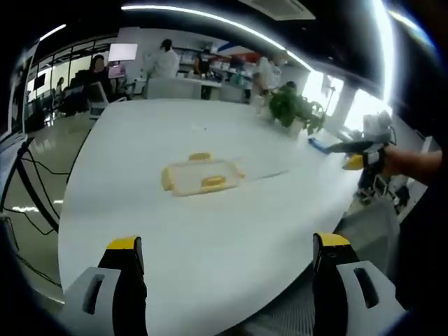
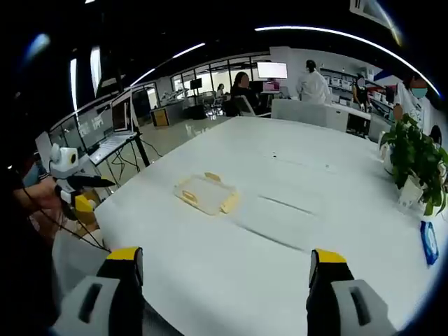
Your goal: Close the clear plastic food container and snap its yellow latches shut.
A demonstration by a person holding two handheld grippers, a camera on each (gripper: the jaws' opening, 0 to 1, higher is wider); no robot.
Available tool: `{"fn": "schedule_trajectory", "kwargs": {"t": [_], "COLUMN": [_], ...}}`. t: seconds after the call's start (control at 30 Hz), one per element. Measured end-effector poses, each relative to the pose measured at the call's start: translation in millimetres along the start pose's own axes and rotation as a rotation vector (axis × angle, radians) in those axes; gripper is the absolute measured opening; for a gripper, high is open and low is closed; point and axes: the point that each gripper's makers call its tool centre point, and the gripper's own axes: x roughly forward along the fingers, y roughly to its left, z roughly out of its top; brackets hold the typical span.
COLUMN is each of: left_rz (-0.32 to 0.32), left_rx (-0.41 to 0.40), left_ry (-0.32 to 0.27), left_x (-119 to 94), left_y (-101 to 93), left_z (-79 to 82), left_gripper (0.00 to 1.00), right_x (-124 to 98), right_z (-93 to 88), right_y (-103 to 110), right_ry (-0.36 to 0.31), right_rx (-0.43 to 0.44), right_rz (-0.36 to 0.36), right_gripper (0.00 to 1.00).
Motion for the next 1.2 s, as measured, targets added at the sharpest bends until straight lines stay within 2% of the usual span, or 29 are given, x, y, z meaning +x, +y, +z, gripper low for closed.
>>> {"fn": "schedule_trajectory", "kwargs": {"t": [0.13,0.23,0.47,0.67,0.97,1.07,1.2], "left_rz": [0.007,0.010,0.021,0.040,0.044,0.044,0.040], "left_rx": [0.010,0.008,0.012,0.007,0.023,0.023,0.027], "left_ry": [0.011,0.008,0.005,0.006,0.001,0.000,0.004], "left_x": [0.9,0.0,-3.3,-6.8,-8.7,-8.6,-7.5], "left_y": [1.0,0.6,-4.3,-5.2,-7.1,-5.8,-3.6], "left_z": [0.5,2.2,0.7,1.1,5.9,5.7,5.6], "left_gripper": [0.99,0.99,0.99,0.99,0.99,0.99,0.99], "right_x": [1.2,3.0,8.8,15.0,17.0,16.6,16.8], "right_z": [-2.0,-0.2,6.0,3.5,5.3,9.5,15.1], "right_y": [-5.7,-8.1,0.8,6.7,11.2,15.0,15.1], "right_ry": [0.012,-0.003,-0.018,-0.011,-0.020,-0.020,-0.040], "right_rx": [-0.010,0.032,0.010,0.001,0.006,-0.036,-0.014], "right_rz": [0.007,0.019,0.050,0.084,0.092,0.089,0.088], "right_gripper": [1.00,1.00,1.00,1.00,1.00,1.00,1.00]}}
